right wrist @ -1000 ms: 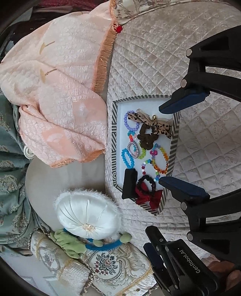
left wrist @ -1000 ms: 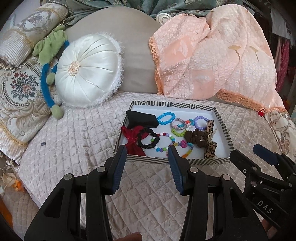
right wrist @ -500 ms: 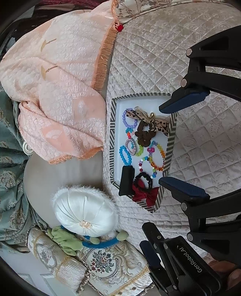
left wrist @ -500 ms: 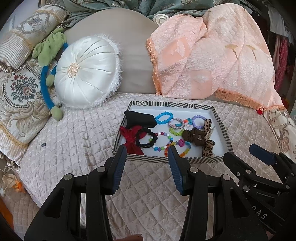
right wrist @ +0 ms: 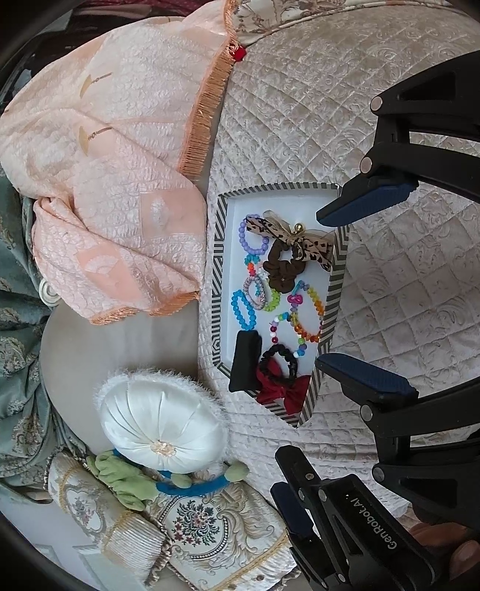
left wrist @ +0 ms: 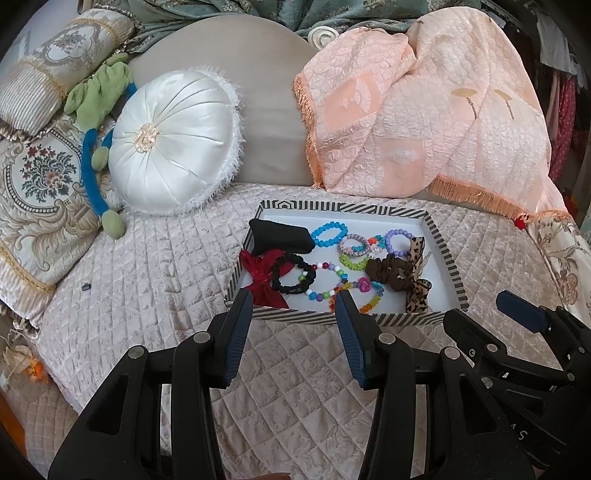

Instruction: Organize jewelry

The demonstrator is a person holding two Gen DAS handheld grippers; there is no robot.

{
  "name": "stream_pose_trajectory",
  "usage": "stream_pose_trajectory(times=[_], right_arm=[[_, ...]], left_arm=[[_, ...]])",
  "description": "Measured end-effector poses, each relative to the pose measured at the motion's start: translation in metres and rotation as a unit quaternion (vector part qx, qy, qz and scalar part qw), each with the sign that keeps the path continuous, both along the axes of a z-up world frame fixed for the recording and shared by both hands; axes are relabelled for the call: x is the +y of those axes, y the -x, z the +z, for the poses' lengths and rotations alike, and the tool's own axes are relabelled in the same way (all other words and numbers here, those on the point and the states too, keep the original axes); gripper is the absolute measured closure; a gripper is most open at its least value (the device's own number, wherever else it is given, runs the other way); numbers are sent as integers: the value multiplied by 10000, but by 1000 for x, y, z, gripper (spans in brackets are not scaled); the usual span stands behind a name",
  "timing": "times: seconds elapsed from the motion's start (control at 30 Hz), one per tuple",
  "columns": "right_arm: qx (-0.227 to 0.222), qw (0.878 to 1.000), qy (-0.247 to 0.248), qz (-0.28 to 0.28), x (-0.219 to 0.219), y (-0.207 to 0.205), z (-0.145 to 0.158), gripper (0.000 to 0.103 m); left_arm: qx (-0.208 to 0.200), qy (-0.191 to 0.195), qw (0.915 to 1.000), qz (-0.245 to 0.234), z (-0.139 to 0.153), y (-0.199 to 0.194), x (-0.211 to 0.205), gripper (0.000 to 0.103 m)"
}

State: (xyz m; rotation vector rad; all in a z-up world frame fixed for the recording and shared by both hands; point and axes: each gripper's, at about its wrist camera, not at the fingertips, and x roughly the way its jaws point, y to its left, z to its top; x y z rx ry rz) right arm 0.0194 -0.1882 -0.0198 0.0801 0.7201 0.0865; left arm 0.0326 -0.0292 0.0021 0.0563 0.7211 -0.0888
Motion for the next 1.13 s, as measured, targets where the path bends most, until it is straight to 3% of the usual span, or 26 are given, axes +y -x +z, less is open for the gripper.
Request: stream_pose_trajectory(times=[1.13], right_arm=[[105,9999,4,117,4,-3,-4,34]], left_arm=[[-133,-96,9998,-95,-1,-2,0,57]])
